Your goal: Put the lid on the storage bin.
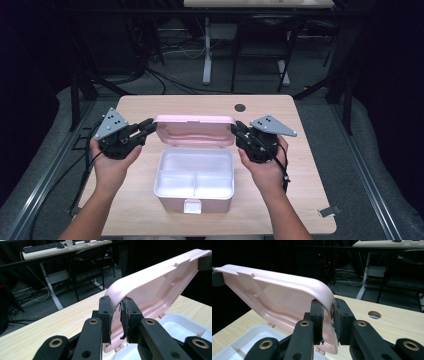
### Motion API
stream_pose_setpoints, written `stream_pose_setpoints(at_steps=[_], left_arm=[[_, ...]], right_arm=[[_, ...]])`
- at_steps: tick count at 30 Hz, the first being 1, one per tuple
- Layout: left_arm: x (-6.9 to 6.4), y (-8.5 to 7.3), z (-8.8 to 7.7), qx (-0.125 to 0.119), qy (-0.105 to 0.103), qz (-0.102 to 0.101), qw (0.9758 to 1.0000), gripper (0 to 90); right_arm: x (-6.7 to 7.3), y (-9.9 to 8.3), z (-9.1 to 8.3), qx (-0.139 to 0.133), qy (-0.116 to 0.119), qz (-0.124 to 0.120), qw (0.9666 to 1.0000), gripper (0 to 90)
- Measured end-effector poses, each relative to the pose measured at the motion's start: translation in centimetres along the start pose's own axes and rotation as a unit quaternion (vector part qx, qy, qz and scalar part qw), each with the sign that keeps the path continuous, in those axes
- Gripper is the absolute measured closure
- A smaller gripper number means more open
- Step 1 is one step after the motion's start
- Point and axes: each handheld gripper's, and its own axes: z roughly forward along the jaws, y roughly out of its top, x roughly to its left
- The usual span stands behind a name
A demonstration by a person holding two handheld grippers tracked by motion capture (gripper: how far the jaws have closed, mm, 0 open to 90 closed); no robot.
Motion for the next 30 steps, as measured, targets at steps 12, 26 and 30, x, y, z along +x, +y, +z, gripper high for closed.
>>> stream_pose_setpoints(at_steps=[12,26,30], left_arm=[[-0.3,-0.6,-1.1,-0.001,-0.022,0.001,0.9998,75.9],[-0.9,-1.3,-1.9,0.003,-0.031,0.003,0.9995,75.1],[-1.0,-1.4,-2.1,0.006,-0.030,0.009,0.9995,74.9]], right_arm=[[0.5,-0.3,-1.0,-0.002,0.014,-0.014,0.9998,73.0],[0.9,-1.0,-1.8,0.002,0.022,-0.019,0.9996,71.0],[0.9,-1.1,-2.1,0.012,0.025,-0.023,0.9993,70.8]])
